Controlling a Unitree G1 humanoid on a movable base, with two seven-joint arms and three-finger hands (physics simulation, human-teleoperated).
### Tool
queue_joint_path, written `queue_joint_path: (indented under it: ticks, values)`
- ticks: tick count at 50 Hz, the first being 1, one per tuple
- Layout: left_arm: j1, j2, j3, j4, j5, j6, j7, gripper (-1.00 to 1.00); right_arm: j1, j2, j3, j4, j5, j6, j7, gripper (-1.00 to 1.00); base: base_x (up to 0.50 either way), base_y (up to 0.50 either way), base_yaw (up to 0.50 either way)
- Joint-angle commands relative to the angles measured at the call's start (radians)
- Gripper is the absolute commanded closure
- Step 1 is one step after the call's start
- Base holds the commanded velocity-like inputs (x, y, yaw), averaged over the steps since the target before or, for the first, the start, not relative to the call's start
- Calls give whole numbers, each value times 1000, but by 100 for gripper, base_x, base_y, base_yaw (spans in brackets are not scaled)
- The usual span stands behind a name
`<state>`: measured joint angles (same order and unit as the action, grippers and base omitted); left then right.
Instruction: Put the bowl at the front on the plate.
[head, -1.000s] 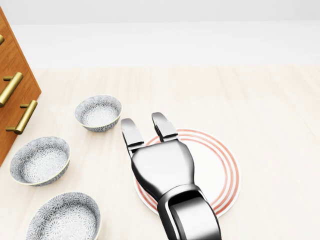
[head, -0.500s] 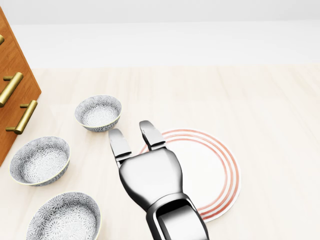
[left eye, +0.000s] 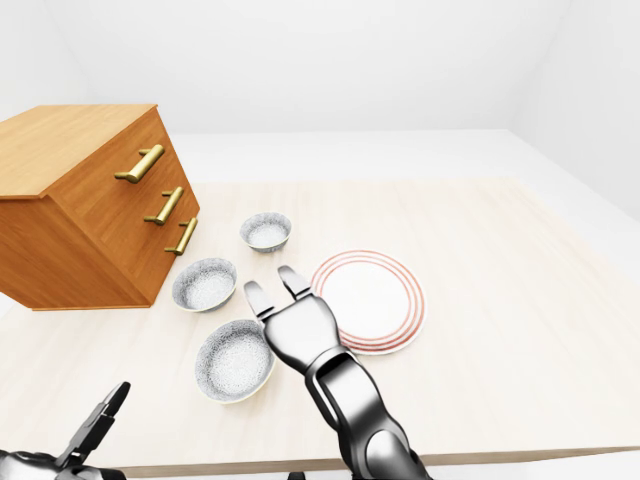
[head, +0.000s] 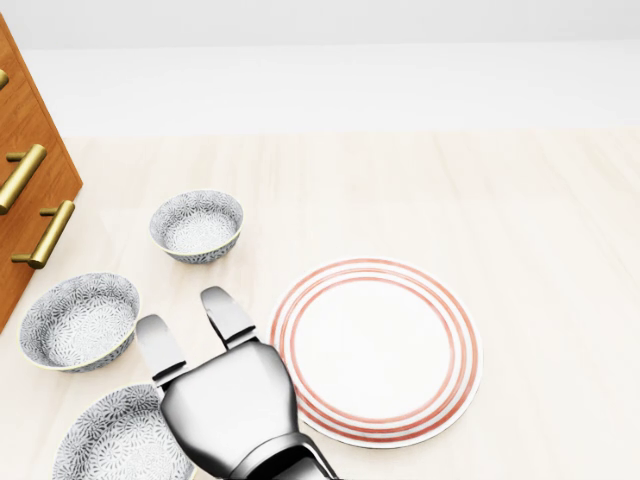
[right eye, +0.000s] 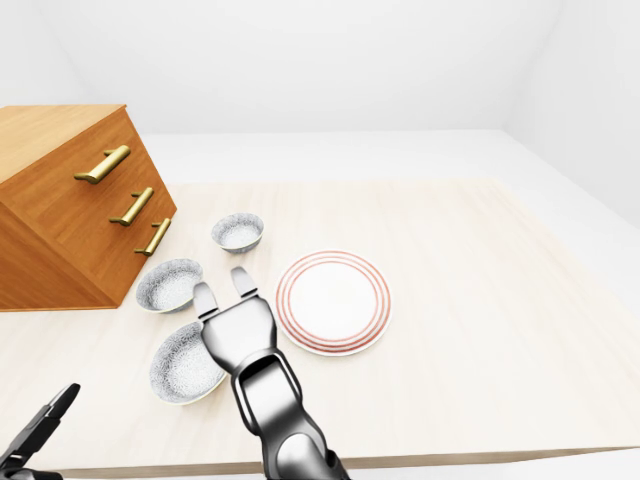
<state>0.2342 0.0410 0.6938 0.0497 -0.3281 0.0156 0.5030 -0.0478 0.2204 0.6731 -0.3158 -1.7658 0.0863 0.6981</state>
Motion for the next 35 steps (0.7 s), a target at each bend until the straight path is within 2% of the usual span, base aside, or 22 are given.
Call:
queue_joint_path:
  ticks: [1, 3, 4, 5, 7, 10, 14, 15, 16, 19, 22, 27, 35]
  values:
    - [3, -8, 12, -26, -3, 26, -4, -100, 16, 0, 65, 55, 23, -17, 0, -100, 0, 0, 0]
    - [-4, -4, 11, -6, -2, 14, -6, -100, 15, -2, 81, 65, 3, -30, 0, -100, 0, 0, 0]
    - [5, -6, 13, -27, -7, 28, -6, -100, 19, 4, 91, 73, -9, -26, 0, -100, 0, 0, 0]
    - [5, -7, 13, -29, -7, 29, -6, -100, 14, 12, 90, 80, -12, -24, 0, -100, 0, 0, 0]
    - [-5, -5, 10, -3, -3, 11, -8, -100, 23, 11, 103, 95, -15, -23, 0, -100, 0, 0, 0]
    - [0, -4, 10, -13, -8, 18, -7, -100, 31, 10, 123, 117, 18, -42, 0, -100, 0, 0, 0]
    - [0, -4, 9, -11, -7, 16, -7, -100, 30, 12, 129, 140, 37, -45, 0, -100, 0, 0, 0]
    - [-6, -3, 7, 2, -5, 6, -7, -100, 35, 11, 132, 146, 61, -54, 0, -100, 0, 0, 0]
    - [-8, -1, 5, 13, -4, -4, -8, -100, 32, 11, 132, 145, 57, -50, 0, -100, 0, 0, 0]
    - [4, -4, 6, -11, -8, 9, -10, -100, 29, 11, 133, 140, 58, -54, 0, -100, 0, 0, 0]
    - [1, -4, 6, -2, -7, 0, -13, -100, 31, 10, 132, 148, 80, -68, 0, -100, 0, 0, 0]
    - [5, -5, 8, -9, -6, 2, -14, -100, 22, 11, 129, 147, 80, -82, 0, -100, 0, 0, 0]
    - [3, -6, 8, -4, -4, -2, -16, -100, 21, 12, 122, 144, 83, -86, 0, -100, 0, 0, 0]
